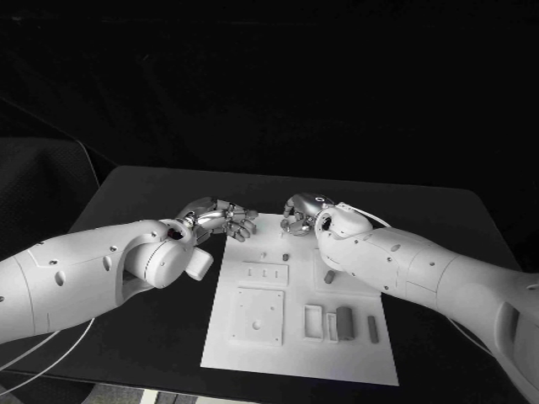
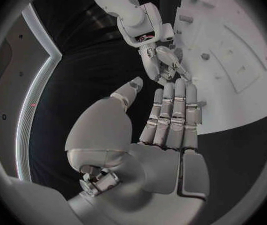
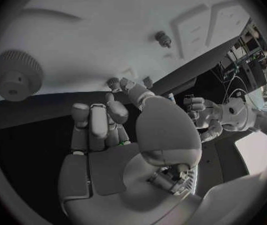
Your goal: Assemble the parts on the task board
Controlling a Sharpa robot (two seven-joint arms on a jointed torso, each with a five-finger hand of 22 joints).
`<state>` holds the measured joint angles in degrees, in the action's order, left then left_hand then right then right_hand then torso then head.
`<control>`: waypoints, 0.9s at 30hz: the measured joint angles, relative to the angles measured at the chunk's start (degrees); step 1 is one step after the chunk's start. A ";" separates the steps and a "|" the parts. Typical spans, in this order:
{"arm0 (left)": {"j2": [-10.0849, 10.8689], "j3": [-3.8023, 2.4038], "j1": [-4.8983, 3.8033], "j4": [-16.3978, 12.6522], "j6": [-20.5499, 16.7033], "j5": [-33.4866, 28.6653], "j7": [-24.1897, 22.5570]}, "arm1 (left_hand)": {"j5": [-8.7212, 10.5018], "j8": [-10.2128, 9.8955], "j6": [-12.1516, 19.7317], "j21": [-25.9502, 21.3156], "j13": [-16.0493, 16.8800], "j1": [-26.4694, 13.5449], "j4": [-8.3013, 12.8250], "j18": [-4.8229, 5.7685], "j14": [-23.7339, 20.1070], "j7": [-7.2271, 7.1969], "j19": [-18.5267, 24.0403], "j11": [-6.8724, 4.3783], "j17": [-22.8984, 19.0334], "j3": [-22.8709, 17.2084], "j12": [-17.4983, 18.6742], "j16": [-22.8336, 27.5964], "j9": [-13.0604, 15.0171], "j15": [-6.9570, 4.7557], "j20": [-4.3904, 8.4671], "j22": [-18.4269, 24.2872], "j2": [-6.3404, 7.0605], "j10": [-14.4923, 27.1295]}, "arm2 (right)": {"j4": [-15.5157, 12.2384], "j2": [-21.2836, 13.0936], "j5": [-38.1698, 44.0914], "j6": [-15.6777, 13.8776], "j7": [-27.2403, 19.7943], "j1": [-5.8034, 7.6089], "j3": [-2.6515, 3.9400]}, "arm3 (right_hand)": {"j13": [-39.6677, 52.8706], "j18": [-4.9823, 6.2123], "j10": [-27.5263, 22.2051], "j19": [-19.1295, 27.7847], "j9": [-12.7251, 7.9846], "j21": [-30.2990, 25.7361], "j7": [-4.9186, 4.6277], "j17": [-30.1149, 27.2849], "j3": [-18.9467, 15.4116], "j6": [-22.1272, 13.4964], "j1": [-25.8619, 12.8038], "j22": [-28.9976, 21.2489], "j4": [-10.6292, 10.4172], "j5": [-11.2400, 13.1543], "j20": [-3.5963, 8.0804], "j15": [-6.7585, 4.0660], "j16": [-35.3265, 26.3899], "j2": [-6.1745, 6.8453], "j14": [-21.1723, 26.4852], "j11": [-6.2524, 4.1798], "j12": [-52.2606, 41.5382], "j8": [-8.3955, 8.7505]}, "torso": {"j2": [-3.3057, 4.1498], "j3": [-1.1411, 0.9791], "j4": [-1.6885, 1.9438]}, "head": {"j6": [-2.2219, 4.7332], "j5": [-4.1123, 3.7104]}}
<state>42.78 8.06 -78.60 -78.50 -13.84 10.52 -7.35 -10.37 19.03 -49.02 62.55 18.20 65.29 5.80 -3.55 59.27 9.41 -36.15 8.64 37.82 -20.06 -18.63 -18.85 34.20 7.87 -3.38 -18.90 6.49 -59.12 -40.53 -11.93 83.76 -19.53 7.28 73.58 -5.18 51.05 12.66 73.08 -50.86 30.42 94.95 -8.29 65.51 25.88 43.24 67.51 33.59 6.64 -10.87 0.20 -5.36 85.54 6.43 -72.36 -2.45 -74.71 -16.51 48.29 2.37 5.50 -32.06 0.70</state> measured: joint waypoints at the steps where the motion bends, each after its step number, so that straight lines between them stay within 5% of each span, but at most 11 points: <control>1: -0.01 0.00 0.00 0.01 0.00 0.00 0.01 | 0.00 0.00 0.00 0.00 0.00 0.00 0.00 0.00 0.00 0.00 0.00 0.00 0.00 0.00 0.00 0.00 0.00 0.00 0.00 0.00 0.00 0.00 | -0.01 0.00 -0.06 -0.01 -0.01 0.00 0.00 | 0.00 0.00 -0.01 0.00 -0.08 0.00 -0.01 -0.02 0.00 -0.42 0.00 0.00 0.00 0.00 0.00 0.08 0.00 0.00 0.09 0.00 0.22 0.00 | 0.00 0.00 -0.01 | -0.02 -0.03; 16: 0.32 0.00 0.00 0.13 -0.01 -0.01 0.04 | 0.00 0.00 0.00 0.00 0.00 0.00 0.00 0.02 0.00 0.00 0.00 0.00 0.00 0.00 0.00 0.00 0.00 0.00 0.00 0.00 0.00 0.00 | -1.73 -1.82 -0.90 -0.67 -0.13 0.02 0.00 | 0.00 -0.01 0.00 0.00 -0.16 0.00 -0.48 -0.02 0.01 -1.26 0.00 0.00 -0.01 0.00 0.00 0.12 0.00 0.44 0.12 0.01 0.22 0.00 | -0.03 -0.06 -0.06 | -0.07 0.07; 22: 1.14 -0.01 0.00 0.01 -0.07 -0.01 0.04 | 0.00 0.00 0.00 0.00 0.00 0.00 0.00 0.02 0.00 0.00 0.00 0.21 0.00 0.00 0.00 0.00 0.00 0.00 0.00 0.00 0.00 0.21 | -6.75 -5.08 -2.76 -1.73 -0.23 0.63 0.19 | 0.01 -0.10 0.01 0.00 0.11 0.00 -0.72 -0.09 0.39 -0.55 -0.65 0.00 -0.40 0.00 0.00 0.13 0.00 0.41 0.11 0.02 0.22 -0.95 | -0.03 -0.19 -0.25 | 0.49 0.11; 27: 1.58 -0.01 0.00 0.01 -0.11 0.00 0.05 | 0.00 0.00 0.00 0.00 0.00 0.00 0.00 0.03 0.00 0.00 0.00 0.21 0.00 0.00 0.00 0.00 0.00 0.00 0.00 0.00 0.00 0.21 | -11.62 -8.60 -4.20 -2.75 -0.40 1.01 1.36 | 0.01 -0.19 0.01 0.00 0.19 0.00 -0.73 -0.09 0.07 -0.18 -1.32 0.00 -0.72 0.00 0.00 0.14 0.00 0.79 0.11 0.02 0.22 -1.24 | -0.03 -0.38 -0.55 | 0.87 0.17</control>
<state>44.36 8.05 -78.59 -78.48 -13.96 10.52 -7.30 -10.37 19.03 -49.02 62.55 18.20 65.29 5.80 -3.53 59.27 9.41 -36.15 8.85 37.82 -20.06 -18.63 -18.85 34.21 7.87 -3.38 -18.90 6.49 -58.91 -52.15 -20.52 79.56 -22.28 6.88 74.59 -3.82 51.06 12.47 73.10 -50.87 30.62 94.95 -9.02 65.41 25.95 43.07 66.18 33.59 5.92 -10.87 0.20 -5.22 85.54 7.22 -72.25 -2.43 -74.49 -17.75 48.26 1.99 4.95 -31.18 0.87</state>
